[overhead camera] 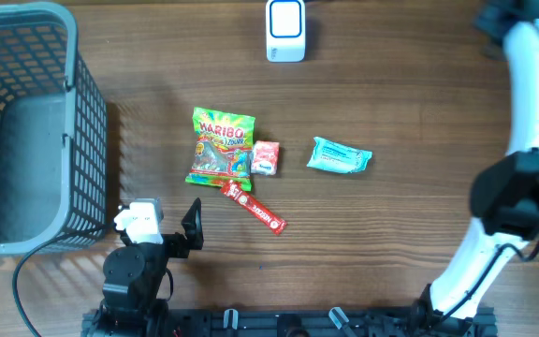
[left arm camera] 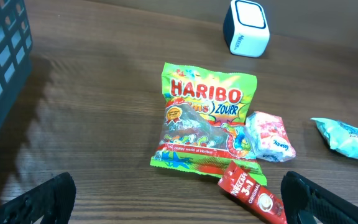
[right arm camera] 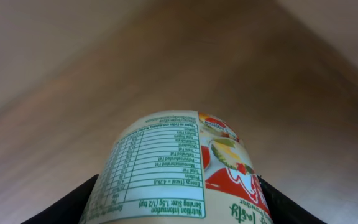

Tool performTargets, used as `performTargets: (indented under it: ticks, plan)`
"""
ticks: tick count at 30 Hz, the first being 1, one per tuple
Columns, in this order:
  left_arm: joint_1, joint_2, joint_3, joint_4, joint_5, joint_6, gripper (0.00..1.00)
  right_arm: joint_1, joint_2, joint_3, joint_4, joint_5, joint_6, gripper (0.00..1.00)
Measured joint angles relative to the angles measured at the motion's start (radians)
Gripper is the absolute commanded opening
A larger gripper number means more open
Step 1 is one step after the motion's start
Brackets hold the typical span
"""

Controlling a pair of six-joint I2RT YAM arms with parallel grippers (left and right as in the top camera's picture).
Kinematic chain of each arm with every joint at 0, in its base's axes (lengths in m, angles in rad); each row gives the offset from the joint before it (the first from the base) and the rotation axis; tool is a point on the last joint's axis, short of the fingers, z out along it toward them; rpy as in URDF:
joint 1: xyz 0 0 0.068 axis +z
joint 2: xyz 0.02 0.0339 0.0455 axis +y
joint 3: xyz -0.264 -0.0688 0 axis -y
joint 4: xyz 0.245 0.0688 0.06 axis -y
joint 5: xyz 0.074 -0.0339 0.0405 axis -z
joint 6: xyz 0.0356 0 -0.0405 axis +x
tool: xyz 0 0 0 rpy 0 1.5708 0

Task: Scan the item barcode
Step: 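Carry the jar to the table's right edge and release it, then reach the right gripper to the teal wrapped bar and grasp it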

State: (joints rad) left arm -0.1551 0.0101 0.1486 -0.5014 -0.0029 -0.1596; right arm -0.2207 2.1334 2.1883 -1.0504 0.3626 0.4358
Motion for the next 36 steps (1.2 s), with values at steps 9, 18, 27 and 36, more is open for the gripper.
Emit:
performTargets:
  ticks: [9,18,27,36]
  plan:
    - [0.0,0.0,0.0,0.0,0.0,0.0,1.0,-0.389,0.185,-0.007,-0.208,-0.238,-0.058,0.64]
    - [0.0,0.0,0.0,0.0,0.0,0.0,1.0,-0.457,0.305,-0.004,-0.238,-0.281,-0.171,1.0]
    - [0.0,0.0,0.0,0.0,0.0,0.0,1.0,-0.372,0.053,0.076,-0.412,-0.477,-0.176,1.0]
    - [0.0,0.0,0.0,0.0,0.0,0.0,1.0,0.174,-0.148,0.05,-0.553,-0.365,-0.225,1.0]
